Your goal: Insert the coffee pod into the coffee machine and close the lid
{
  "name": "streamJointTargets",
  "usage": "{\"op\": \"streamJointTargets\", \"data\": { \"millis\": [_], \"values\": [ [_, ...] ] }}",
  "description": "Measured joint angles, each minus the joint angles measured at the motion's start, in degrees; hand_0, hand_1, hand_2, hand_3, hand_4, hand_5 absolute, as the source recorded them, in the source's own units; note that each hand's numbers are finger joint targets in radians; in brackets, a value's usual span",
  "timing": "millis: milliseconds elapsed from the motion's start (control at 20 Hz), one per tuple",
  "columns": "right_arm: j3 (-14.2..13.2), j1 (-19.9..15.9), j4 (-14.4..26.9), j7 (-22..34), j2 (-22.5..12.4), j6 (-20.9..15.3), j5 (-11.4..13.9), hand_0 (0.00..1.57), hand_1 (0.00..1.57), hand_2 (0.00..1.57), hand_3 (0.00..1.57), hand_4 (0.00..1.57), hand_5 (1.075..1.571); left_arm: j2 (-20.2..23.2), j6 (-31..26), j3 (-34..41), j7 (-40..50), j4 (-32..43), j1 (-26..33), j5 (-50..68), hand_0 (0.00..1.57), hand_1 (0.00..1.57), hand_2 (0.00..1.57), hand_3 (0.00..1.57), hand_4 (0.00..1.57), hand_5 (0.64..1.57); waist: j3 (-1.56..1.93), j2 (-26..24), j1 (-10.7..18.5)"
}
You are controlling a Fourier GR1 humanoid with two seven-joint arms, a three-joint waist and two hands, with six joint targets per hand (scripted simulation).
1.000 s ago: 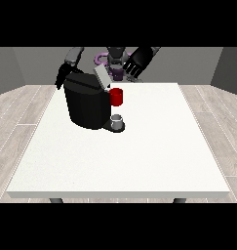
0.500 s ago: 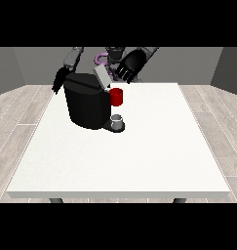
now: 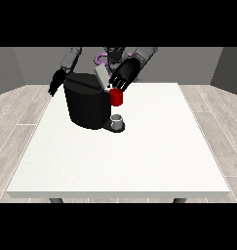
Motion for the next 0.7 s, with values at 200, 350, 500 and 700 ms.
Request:
{"op": "streamJointTargets", "data": {
  "millis": [200,350,500,700],
  "values": [
    [-0.1,0.2,0.0,0.2,0.5,-0.6,0.0,0.0,0.0,0.0,0.0,0.12,1.571,-0.1,-0.5,-0.2,-0.9,0.9,0.3,-0.1,1.24,1.24,1.28,1.23,0.42,1.571,-0.02,-0.4,0.4],
    [0.0,0.3,-0.6,1.1,0.6,-0.8,0.1,0.0,0.0,0.0,0.0,0.16,1.571,-0.4,-0.1,-0.2,-1.9,1.7,1.1,-0.2,1.19,1.19,1.23,1.2,0.44,1.571,-0.03,-0.6,0.4],
    [-0.1,-0.1,-0.1,0.9,0.7,-1.3,0.3,0.0,0.0,0.0,0.0,0.0,1.571,-0.8,0.0,-0.2,-2.0,2.0,0.5,-0.2,1.2,1.2,1.25,1.2,0.42,1.571,-0.02,-0.1,0.7],
    [0.5,0.1,-1.1,1.1,1.1,-1.0,0.3,0.0,0.0,0.0,0.0,0.0,1.571,0.1,0.7,0.2,-2.6,2.8,0.1,-0.6,1.2,1.2,1.26,1.2,0.41,1.571,-0.02,0.4,-0.5]
  ]
}}
